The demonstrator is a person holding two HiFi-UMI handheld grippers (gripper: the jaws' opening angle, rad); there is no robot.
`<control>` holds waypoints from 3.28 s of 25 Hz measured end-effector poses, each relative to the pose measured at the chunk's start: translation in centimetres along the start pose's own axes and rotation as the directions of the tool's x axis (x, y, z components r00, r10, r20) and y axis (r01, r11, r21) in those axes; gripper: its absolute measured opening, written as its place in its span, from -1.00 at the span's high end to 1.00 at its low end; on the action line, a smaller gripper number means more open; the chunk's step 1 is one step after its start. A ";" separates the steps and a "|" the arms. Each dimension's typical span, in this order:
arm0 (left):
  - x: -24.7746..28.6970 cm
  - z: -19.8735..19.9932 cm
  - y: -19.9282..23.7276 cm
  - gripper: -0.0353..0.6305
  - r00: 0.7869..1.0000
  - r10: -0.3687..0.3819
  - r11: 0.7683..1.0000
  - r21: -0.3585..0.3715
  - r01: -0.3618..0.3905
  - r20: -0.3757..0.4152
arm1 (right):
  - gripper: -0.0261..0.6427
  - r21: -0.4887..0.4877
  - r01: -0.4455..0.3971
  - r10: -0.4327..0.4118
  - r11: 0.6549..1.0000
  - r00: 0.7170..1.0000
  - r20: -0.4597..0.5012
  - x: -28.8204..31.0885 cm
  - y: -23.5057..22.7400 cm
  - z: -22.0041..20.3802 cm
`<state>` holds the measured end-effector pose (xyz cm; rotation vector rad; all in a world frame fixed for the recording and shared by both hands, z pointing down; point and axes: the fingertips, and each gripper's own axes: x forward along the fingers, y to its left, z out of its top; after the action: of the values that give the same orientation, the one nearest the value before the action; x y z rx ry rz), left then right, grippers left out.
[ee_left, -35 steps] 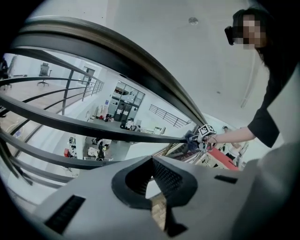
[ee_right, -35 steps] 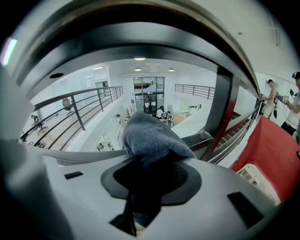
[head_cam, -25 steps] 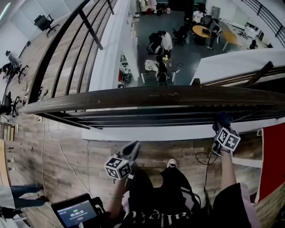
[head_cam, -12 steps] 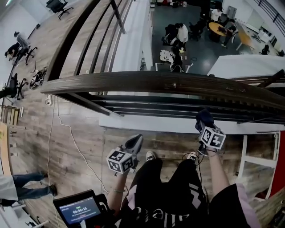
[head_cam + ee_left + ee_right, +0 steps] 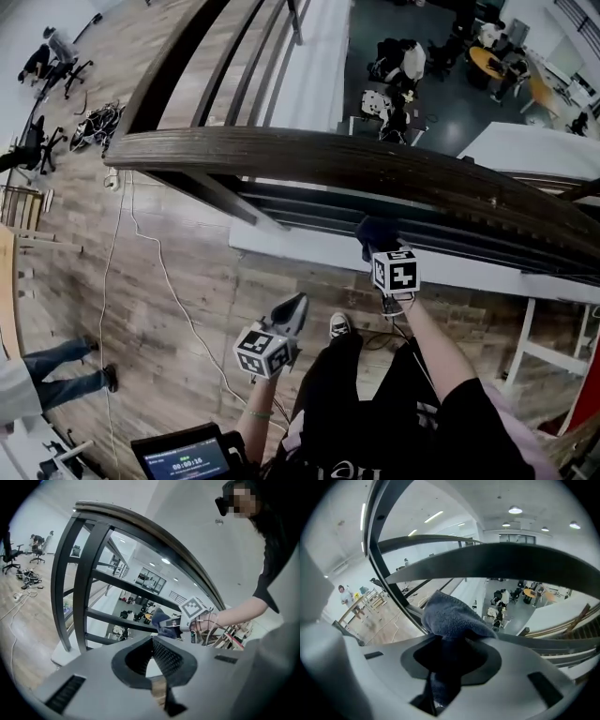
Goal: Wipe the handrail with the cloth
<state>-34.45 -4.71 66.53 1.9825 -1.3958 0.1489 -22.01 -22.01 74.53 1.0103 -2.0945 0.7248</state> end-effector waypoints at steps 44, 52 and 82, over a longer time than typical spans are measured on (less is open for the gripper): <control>15.0 -7.9 -14.2 0.89 0.979 -0.094 0.992 0.071 0.108 -0.180 | 0.60 0.214 0.161 -0.172 0.963 0.985 0.031 -0.4 -25.1 -4.9; 23.3 -10.0 -26.3 0.89 0.973 -0.119 0.987 0.081 0.138 -0.199 | 0.60 0.273 0.198 -0.210 0.941 0.978 0.016 -7.0 -40.7 -9.8; 39.2 -16.2 -52.8 0.89 0.935 -0.204 0.962 0.118 0.247 -0.291 | 0.60 0.437 0.469 -0.499 0.768 0.865 -0.051 -31.7 -88.0 -27.0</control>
<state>31.99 -16.49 71.94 2.1360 -0.9952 0.4227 73.98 -36.35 82.27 1.7678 -1.6261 0.9114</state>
